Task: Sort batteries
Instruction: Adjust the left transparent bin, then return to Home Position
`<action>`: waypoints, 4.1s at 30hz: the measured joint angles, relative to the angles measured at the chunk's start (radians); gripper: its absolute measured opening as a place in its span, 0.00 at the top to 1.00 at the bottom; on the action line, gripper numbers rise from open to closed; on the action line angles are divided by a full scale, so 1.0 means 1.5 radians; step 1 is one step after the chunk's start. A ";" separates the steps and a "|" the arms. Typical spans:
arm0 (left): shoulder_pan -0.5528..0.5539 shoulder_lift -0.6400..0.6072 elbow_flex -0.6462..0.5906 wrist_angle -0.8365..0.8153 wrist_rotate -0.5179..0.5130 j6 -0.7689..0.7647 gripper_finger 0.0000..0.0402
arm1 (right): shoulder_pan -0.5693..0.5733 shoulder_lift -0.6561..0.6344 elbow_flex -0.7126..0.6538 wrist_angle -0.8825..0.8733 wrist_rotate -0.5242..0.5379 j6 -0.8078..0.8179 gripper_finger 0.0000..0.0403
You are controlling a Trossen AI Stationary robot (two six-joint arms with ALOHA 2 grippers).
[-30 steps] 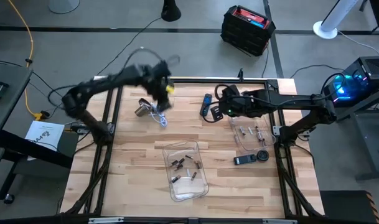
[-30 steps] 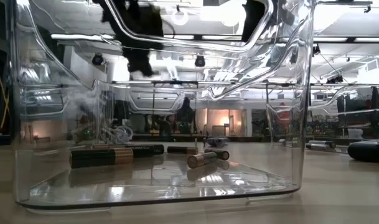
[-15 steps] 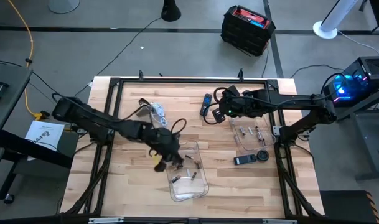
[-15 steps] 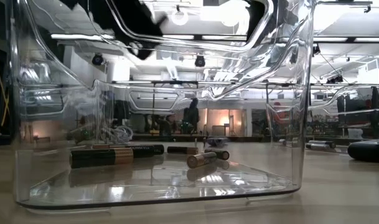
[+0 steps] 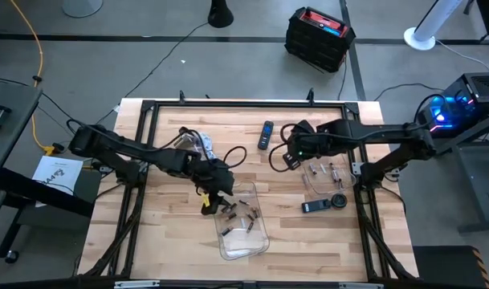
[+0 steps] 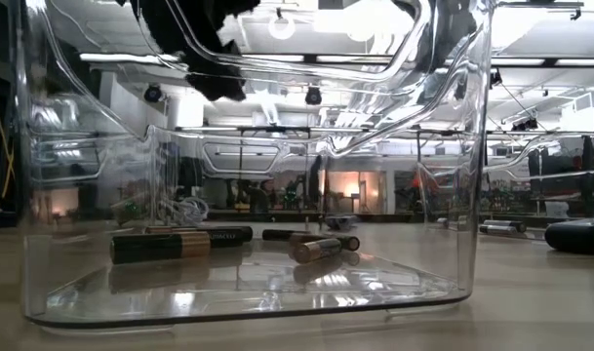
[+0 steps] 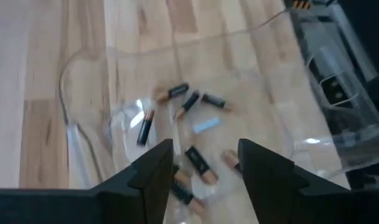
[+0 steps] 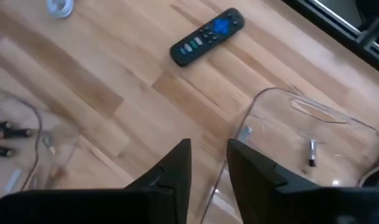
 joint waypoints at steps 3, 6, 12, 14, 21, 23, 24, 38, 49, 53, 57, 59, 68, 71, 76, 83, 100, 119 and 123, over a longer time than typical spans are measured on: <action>0.012 0.024 0.000 0.001 0.001 -0.006 0.60 | 0.017 0.005 0.000 0.013 0.014 0.000 0.75; 0.019 0.066 0.000 0.002 -0.003 -0.012 0.74 | 0.025 0.005 0.000 0.023 0.033 0.010 0.74; 0.021 0.137 0.004 0.039 -0.002 -0.033 0.97 | 0.025 0.006 0.000 0.026 0.037 0.010 0.74; 0.018 0.151 0.004 0.044 -0.007 -0.050 0.99 | 0.025 0.006 0.000 0.027 0.038 0.010 0.74; 0.026 0.152 0.002 -0.003 -0.142 -0.087 1.00 | 0.025 0.006 0.000 0.031 0.039 0.012 0.74; 0.039 0.150 -0.002 -0.038 -0.172 -0.076 1.00 | 0.025 0.006 0.000 0.031 0.040 0.013 0.74; 0.046 0.147 -0.006 -0.061 -0.179 -0.068 1.00 | 0.025 0.006 0.000 0.031 0.040 0.012 0.74; 0.148 0.046 -0.001 -0.104 -0.306 0.115 1.00 | 0.025 0.006 0.000 0.043 0.041 0.012 0.74; 0.153 -0.094 0.044 -0.098 -0.175 0.135 1.00 | 0.028 0.062 0.000 0.098 -0.080 -0.074 0.85; 0.120 -0.187 0.045 -0.137 -0.159 0.062 1.00 | 0.018 0.129 0.000 0.147 -0.081 -0.107 0.98; 0.068 -0.266 -0.001 -0.207 -0.204 -0.047 1.00 | -0.015 0.211 -0.001 0.172 -0.096 -0.170 0.99; 0.032 -0.303 -0.043 -0.220 -0.212 -0.123 1.00 | -0.040 0.242 -0.001 0.167 -0.110 -0.198 0.99; -0.230 -0.390 -0.253 -0.069 -0.272 -0.494 1.00 | -0.095 0.269 -0.001 0.192 -0.232 -0.304 1.00; -0.284 -0.368 -0.322 -0.005 -0.326 -0.591 1.00 | -0.095 0.268 -0.001 0.207 -0.264 -0.343 1.00; -0.291 -0.312 -0.413 0.134 -0.355 -0.668 1.00 | -0.093 0.276 0.000 0.214 -0.337 -0.388 1.00; -0.226 -0.225 -0.463 0.249 -0.373 -0.671 1.00 | -0.086 0.311 -0.001 0.220 -0.350 -0.371 1.00; 0.112 -0.162 -0.466 0.357 -0.342 -0.475 1.00 | 0.028 0.314 -0.001 0.367 -0.324 -0.211 1.00; 0.062 -0.534 -0.466 0.408 -0.115 -0.360 1.00 | -0.013 0.135 -0.001 0.087 -0.140 -0.248 1.00; -0.053 -0.623 -0.465 0.471 -0.226 -0.294 1.00 | -0.025 0.072 -0.001 0.079 -0.131 -0.210 1.00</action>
